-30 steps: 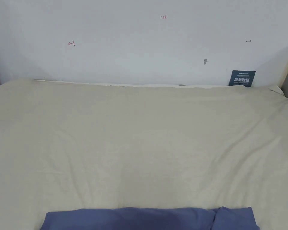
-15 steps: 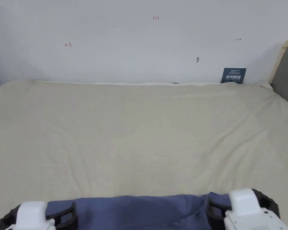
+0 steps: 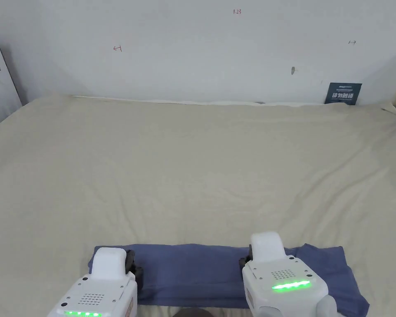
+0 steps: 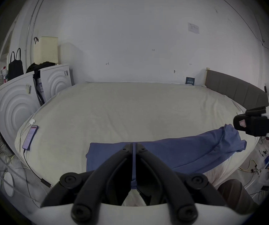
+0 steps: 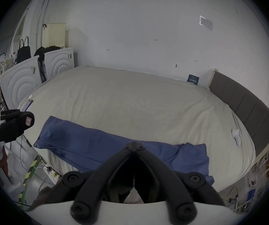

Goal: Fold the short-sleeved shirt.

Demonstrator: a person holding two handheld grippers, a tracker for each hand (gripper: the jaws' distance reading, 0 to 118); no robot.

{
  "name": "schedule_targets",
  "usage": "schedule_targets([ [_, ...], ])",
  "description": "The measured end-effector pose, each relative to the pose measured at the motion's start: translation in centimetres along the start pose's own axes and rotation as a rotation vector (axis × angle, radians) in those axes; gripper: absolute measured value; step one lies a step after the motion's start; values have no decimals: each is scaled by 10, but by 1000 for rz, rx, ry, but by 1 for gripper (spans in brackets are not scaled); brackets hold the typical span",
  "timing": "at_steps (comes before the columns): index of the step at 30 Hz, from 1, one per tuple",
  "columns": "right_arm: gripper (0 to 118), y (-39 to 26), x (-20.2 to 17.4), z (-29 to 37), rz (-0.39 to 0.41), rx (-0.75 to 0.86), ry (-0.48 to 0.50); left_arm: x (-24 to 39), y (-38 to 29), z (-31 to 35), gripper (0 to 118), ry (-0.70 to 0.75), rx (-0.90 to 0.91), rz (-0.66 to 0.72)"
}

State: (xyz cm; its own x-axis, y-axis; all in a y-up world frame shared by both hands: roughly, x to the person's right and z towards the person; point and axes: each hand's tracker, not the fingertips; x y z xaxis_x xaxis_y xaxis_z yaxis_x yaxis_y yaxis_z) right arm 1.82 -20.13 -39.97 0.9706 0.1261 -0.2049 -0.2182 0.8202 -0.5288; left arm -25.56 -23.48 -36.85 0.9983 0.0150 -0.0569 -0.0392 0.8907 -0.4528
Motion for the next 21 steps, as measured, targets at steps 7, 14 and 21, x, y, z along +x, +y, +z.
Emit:
schedule_targets([
  [7, 0, -3, 10, 2, -61, -2, 37, -64, -10, -60, 73, 20, -137, 179],
  [14, 0, -5, 14, -12, -67, -38, 15, -93, -37, -130, 118, 167, -282, 115],
  [21, 0, -3, 10, -18, -51, -38, 7, -62, -58, -131, 86, 144, -332, 137],
])
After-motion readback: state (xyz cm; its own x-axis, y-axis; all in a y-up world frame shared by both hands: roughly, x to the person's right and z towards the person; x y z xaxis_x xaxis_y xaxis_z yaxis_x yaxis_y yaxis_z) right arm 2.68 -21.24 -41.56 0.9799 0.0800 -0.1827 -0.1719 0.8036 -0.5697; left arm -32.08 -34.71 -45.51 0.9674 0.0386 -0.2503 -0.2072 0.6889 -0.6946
